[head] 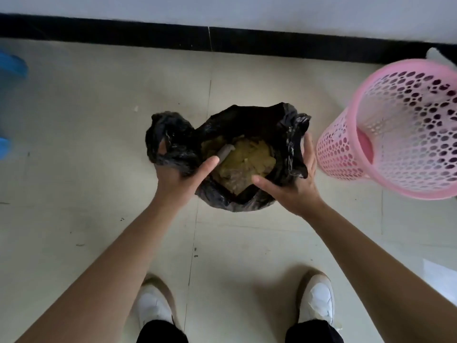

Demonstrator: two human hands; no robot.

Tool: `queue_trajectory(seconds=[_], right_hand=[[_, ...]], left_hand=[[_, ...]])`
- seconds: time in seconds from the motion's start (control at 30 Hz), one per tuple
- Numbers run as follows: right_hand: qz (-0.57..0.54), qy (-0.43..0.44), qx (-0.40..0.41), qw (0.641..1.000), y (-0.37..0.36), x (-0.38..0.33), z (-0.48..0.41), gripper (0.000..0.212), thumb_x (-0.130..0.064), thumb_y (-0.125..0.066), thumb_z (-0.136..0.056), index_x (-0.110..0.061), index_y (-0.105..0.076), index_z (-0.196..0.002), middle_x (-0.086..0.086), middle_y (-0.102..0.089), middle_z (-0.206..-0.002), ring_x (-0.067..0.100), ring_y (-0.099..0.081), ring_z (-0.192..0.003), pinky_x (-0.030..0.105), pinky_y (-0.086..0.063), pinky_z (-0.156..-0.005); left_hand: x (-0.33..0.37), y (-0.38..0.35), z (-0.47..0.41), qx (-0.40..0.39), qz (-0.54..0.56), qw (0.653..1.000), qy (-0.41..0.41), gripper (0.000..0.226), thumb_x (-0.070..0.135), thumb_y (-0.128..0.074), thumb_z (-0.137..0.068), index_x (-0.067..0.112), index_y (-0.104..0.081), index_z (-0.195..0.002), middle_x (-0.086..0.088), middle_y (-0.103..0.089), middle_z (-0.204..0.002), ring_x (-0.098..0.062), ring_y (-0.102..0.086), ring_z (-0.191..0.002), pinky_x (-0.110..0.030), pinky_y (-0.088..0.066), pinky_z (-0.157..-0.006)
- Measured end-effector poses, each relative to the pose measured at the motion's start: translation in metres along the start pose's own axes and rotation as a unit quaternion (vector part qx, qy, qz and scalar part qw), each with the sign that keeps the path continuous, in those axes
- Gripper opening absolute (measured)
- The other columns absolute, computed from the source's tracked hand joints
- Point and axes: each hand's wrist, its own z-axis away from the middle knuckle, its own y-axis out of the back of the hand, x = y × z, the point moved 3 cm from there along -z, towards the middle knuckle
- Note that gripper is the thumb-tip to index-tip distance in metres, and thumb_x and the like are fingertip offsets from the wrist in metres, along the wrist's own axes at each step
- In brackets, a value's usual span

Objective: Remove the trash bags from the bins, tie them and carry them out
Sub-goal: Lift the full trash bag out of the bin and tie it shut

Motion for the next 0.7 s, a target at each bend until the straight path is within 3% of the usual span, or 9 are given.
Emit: queue_trajectory(seconds=[0.1, 0.13, 0.2, 0.27, 0.37, 0.43, 0.5, 0.6, 0.7], right_hand=[[-0.055, 0.095, 0.069, 0.992, -0.005, -0.023, -0.037, 0.074, -0.052, -0.076, -0.080, -0.054, -0.021, -0.129, 0.010, -0.023, -0.159, 0.038, -0.016, -0.148, 0.054, -0.016, -0.119], [-0.072, 0.122, 0.077, 0.987, -0.010, -0.023, -0.051, 0.065, -0.047, -0.076, -0.083, -0.051, -0.030, -0.129, 0.006, -0.035, -0.153, 0.039, -0.025, -0.145, 0.057, -0.020, -0.119], [-0.128, 0.138, 0.089, 0.978, -0.020, -0.019, -0.075, 0.042, -0.047, -0.073, -0.088, -0.051, -0.053, -0.125, 0.001, -0.056, -0.140, 0.032, -0.045, -0.137, 0.053, -0.037, -0.113], [-0.199, 0.121, 0.080, 0.969, -0.024, -0.018, -0.092, 0.026, -0.036, -0.074, -0.089, -0.048, -0.063, -0.109, -0.016, -0.069, -0.115, 0.004, -0.062, -0.118, 0.029, -0.048, -0.102], [-0.271, 0.117, 0.050, 0.954, -0.034, -0.014, -0.111, 0.025, -0.025, -0.079, -0.085, -0.039, -0.066, -0.101, -0.030, -0.071, -0.094, -0.015, -0.065, -0.093, 0.006, -0.048, -0.081], [-0.306, 0.124, -0.008, 0.944, -0.041, -0.016, -0.122, 0.026, -0.014, -0.080, -0.082, -0.022, -0.072, -0.106, -0.018, -0.076, -0.096, -0.002, -0.070, -0.094, 0.010, -0.051, -0.079], [-0.292, 0.116, -0.044, 0.948, -0.048, -0.018, -0.132, 0.024, -0.012, -0.079, -0.082, -0.013, -0.074, -0.106, -0.004, -0.077, -0.101, 0.012, -0.073, -0.096, 0.018, -0.055, -0.080], [-0.249, 0.056, -0.027, 0.967, -0.058, -0.019, -0.143, 0.009, -0.031, -0.075, -0.087, -0.023, -0.073, -0.092, -0.002, -0.075, -0.094, 0.017, -0.071, -0.090, 0.025, -0.055, -0.083], [-0.292, -0.019, -0.021, 0.956, -0.060, -0.024, -0.140, 0.027, -0.047, -0.077, -0.077, -0.024, -0.074, -0.091, -0.005, -0.076, -0.091, 0.019, -0.071, -0.096, 0.035, -0.054, -0.094]], left_hand=[[-0.023, -0.008, -0.041, 0.024, -0.004, 0.999, 0.046, 0.059, 0.051, -0.063, -0.091, 0.042, -0.033, -0.141, -0.003, -0.028, -0.161, -0.020, -0.018, -0.152, -0.041, -0.017, -0.124], [-0.027, -0.012, -0.052, 0.026, 0.017, 0.997, 0.064, 0.061, 0.053, -0.061, -0.092, 0.036, -0.037, -0.146, -0.005, -0.037, -0.157, -0.021, -0.027, -0.149, -0.044, -0.023, -0.122], [-0.030, -0.020, -0.068, 0.047, 0.101, 0.990, 0.085, 0.042, 0.049, -0.061, -0.094, 0.026, -0.062, -0.128, 0.011, -0.065, -0.130, -0.004, -0.055, -0.127, -0.038, -0.041, -0.110], [-0.034, -0.027, -0.085, 0.084, 0.224, 0.963, 0.122, 0.025, 0.039, -0.063, -0.095, 0.021, -0.070, -0.111, 0.012, -0.075, -0.109, -0.006, -0.066, -0.111, -0.039, -0.047, -0.104], [-0.048, -0.036, -0.104, 0.140, 0.382, 0.896, 0.178, 0.029, 0.028, -0.060, -0.099, 0.002, -0.059, -0.110, -0.005, -0.076, -0.088, -0.028, -0.074, -0.093, -0.050, -0.056, -0.092], [-0.060, -0.040, -0.111, 0.148, 0.444, 0.864, 0.184, 0.021, 0.026, -0.058, -0.100, 0.007, -0.051, -0.094, -0.002, -0.059, -0.064, -0.025, -0.068, -0.066, -0.050, -0.059, -0.083], [-0.072, -0.042, -0.117, 0.127, 0.515, 0.820, 0.214, 0.031, 0.032, -0.062, -0.098, 0.012, -0.045, -0.081, 0.001, -0.039, -0.059, -0.017, -0.047, -0.051, -0.045, -0.060, -0.074], [-0.074, -0.045, -0.116, 0.062, 0.577, 0.780, 0.235, 0.033, 0.044, -0.069, -0.090, 0.015, -0.053, -0.085, 0.004, -0.034, -0.060, -0.012, -0.038, -0.050, -0.030, -0.057, -0.066], [-0.060, -0.040, -0.113, 0.045, 0.575, 0.789, 0.212, 0.023, 0.035, -0.071, -0.090, 0.014, -0.061, -0.090, 0.007, -0.036, -0.062, -0.008, -0.039, -0.050, -0.025, -0.052, -0.058]])
